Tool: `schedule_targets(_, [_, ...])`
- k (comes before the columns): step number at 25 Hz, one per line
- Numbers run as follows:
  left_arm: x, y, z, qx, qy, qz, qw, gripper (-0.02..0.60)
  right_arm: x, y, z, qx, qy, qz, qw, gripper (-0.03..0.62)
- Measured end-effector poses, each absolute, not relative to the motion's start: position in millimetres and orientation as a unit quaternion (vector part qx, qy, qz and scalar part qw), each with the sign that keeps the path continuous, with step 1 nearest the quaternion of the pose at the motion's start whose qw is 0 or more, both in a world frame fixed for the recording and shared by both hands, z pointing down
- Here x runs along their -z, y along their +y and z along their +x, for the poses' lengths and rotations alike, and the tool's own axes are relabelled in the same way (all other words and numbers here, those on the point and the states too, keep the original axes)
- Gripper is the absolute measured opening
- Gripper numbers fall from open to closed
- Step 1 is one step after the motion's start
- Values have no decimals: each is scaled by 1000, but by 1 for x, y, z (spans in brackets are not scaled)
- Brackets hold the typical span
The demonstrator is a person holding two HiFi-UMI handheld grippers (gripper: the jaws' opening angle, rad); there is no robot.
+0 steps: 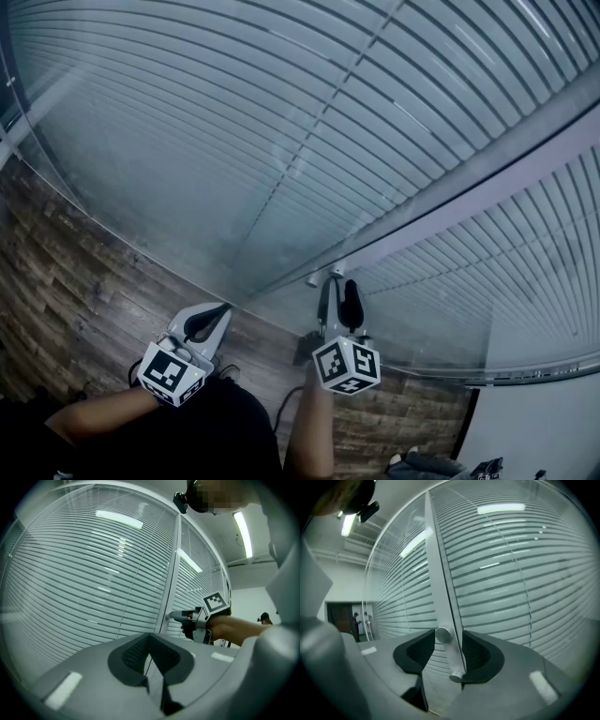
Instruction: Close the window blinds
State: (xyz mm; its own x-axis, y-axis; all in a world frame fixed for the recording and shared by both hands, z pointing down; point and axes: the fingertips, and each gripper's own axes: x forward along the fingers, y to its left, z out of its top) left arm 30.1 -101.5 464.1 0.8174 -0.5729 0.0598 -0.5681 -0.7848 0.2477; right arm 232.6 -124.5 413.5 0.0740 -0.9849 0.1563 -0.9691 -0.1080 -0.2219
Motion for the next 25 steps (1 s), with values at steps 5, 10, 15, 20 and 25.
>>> schedule_targets(5, [-465,-102,30,7,-300,945,129,2,-409,-133,222,157,658,-731,85,179])
schedule_targets(10, [-467,-106,30,7,-302,944,130,2,-412,-137,229,164,643,-742,95,133])
schedule_targets(15, [-461,-103,26,9,-304,944,128,2,-406,-131,223,93,645,-758,2,132])
schedule_targets(20, [-464,-110,35,6,-305,944,127,2,-410,-139,221,-27,631,-755,-176,130])
schedule_targets(25, [-464,-105,36,7,-299,946,126,2,-414,-138,212,-93,612,-728,-294,130])
